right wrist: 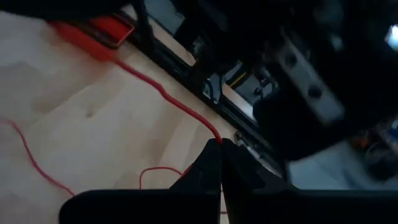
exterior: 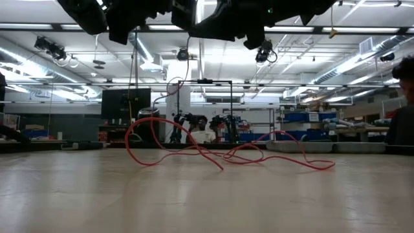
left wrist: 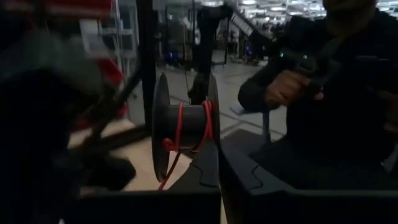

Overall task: Coil cords
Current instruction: Coil the red cable wire onto the black spool

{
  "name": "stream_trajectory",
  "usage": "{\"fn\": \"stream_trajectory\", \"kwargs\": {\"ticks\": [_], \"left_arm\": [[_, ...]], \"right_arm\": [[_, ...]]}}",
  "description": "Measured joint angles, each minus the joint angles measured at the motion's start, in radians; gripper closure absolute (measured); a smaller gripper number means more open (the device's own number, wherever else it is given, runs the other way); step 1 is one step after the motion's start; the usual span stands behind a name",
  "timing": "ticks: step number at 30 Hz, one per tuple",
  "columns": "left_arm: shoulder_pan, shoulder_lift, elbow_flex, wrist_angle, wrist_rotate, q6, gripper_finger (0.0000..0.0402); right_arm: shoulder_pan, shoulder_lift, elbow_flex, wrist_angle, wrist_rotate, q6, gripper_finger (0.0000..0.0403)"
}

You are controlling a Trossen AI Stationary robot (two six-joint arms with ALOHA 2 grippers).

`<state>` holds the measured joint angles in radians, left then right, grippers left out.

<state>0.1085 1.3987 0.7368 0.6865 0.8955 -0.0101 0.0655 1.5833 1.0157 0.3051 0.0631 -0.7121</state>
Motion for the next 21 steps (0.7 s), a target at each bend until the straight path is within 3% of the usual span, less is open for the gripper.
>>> {"fn": "stream_trajectory", "kwargs": {"ticks": [3, 12, 21], "left_arm": [[0.0, 0.0, 0.0, -0.042, 0.0, -0.011, 0.0402], [0.0, 0.0, 0.0, -0.116, -0.01, -0.024, 0.0402], [0.002, 0.0, 0.0, -0.132, -0.023, -0.02, 0.0402]], "right_arm": [[0.011, 0.0, 0.0, 0.001, -0.007, -0.08, 0.0403], [0.038, 0.0, 0.0, 0.026, -0.163, -0.174, 0.0403], [0.038, 0.0, 0.0, 0.093, -0.166, -0.173, 0.0403]]}}
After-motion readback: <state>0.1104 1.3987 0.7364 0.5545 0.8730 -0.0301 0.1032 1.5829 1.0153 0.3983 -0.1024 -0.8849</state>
